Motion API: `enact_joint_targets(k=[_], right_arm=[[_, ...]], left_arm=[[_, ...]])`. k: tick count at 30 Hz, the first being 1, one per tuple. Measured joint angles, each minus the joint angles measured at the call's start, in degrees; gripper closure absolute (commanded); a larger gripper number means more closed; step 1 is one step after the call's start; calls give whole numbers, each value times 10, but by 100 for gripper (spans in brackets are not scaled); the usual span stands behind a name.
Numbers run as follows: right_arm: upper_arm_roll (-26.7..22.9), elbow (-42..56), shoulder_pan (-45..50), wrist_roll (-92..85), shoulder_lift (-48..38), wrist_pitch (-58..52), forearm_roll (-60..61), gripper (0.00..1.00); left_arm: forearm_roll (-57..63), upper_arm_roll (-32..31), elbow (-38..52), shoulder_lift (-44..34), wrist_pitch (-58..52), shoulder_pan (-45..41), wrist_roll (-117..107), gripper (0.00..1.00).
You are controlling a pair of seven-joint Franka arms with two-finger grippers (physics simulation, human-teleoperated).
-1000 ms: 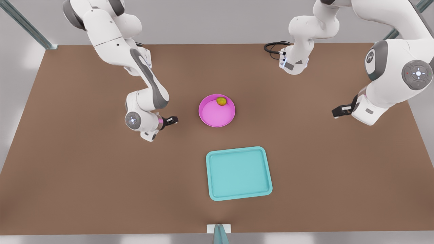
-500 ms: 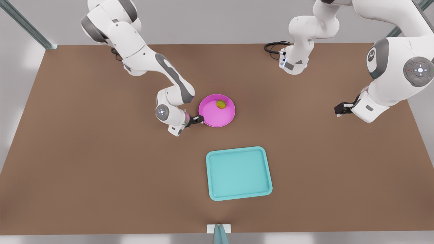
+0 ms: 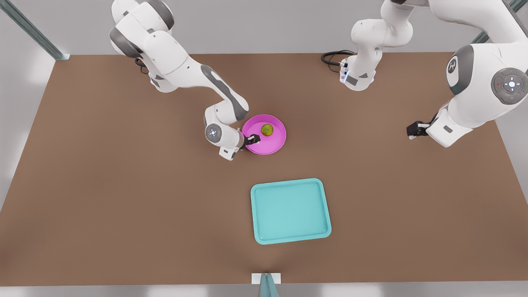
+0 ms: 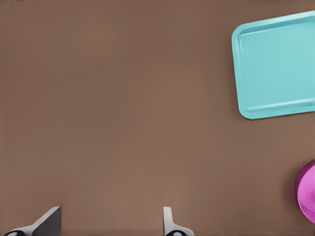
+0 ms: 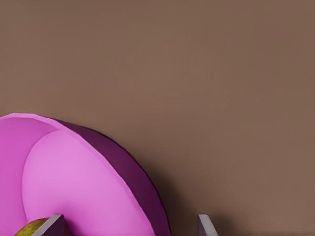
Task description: Place the orange on the plate with the left arm and the plate on the tray with the right arm
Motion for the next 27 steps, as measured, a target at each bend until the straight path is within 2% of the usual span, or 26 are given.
enact_joint_targets(k=[5, 8, 11, 12, 14, 18, 20, 25, 27], right_arm=[[0, -4, 1, 4, 5, 1, 0, 0], [1, -4, 1, 4, 9, 0, 1, 20], [1, -4, 1, 5, 10, -2, 1, 26], [1, -4, 1, 6, 10, -3, 1, 29], [1, -3, 0, 5, 10, -4, 2, 42], [2, -1, -1, 7, 9, -6, 1, 52], [2, 0, -3, 7, 7, -7, 2, 69], [3, 6, -7, 7, -1, -14, 3, 78], [3, 9, -10, 7, -8, -20, 4, 79]], left_arm=[[0, 0, 0, -2, -5, 0, 6, 0], [0, 0, 0, -2, -6, 0, 9, 0], [0, 0, -1, -1, -7, 0, 11, 0], [0, 0, -1, -1, -7, 0, 12, 0], [0, 0, -1, -1, -7, 0, 14, 0], [0, 0, -1, -1, -8, 0, 16, 0], [0, 0, -1, -1, -8, 0, 17, 0], [0, 0, -1, -1, -8, 0, 20, 0], [0, 0, -1, -1, -8, 0, 21, 0]])
